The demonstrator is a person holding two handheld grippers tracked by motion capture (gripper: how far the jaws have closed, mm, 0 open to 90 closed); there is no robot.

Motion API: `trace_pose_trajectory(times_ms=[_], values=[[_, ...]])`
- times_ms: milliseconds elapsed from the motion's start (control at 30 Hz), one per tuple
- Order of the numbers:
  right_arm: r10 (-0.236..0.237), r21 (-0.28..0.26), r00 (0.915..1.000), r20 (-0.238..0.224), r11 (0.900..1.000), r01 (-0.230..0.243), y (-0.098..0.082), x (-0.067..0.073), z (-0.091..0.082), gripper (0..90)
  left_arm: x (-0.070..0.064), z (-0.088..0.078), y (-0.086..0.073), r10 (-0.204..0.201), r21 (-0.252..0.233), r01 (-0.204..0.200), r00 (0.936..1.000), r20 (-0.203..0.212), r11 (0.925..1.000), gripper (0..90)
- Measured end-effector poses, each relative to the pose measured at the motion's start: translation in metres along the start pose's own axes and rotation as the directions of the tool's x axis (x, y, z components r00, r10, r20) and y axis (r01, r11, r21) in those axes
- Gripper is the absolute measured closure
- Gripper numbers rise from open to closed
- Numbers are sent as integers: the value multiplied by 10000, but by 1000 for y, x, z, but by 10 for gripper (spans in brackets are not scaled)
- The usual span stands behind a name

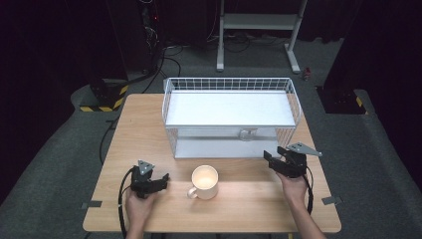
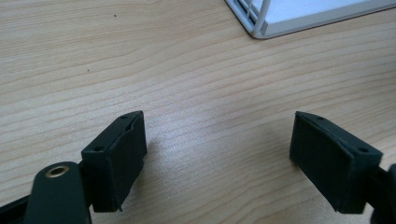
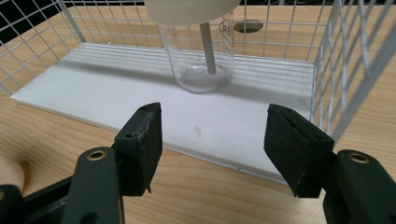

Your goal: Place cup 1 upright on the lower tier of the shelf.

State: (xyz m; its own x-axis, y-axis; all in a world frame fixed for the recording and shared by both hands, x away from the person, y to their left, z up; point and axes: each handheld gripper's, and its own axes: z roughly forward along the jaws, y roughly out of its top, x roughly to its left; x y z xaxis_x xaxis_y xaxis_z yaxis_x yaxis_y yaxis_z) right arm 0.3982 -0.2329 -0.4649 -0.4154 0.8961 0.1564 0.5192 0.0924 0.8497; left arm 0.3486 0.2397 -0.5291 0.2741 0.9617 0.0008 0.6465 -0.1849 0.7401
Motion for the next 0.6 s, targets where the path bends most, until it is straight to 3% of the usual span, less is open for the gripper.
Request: trace_pose_trajectory(times_ms=[600], values=[[89,-197,9999,87,9998,-87,-8,-12,-20,362,0,0,0,3,2,-3,10000,-1,10000,189]])
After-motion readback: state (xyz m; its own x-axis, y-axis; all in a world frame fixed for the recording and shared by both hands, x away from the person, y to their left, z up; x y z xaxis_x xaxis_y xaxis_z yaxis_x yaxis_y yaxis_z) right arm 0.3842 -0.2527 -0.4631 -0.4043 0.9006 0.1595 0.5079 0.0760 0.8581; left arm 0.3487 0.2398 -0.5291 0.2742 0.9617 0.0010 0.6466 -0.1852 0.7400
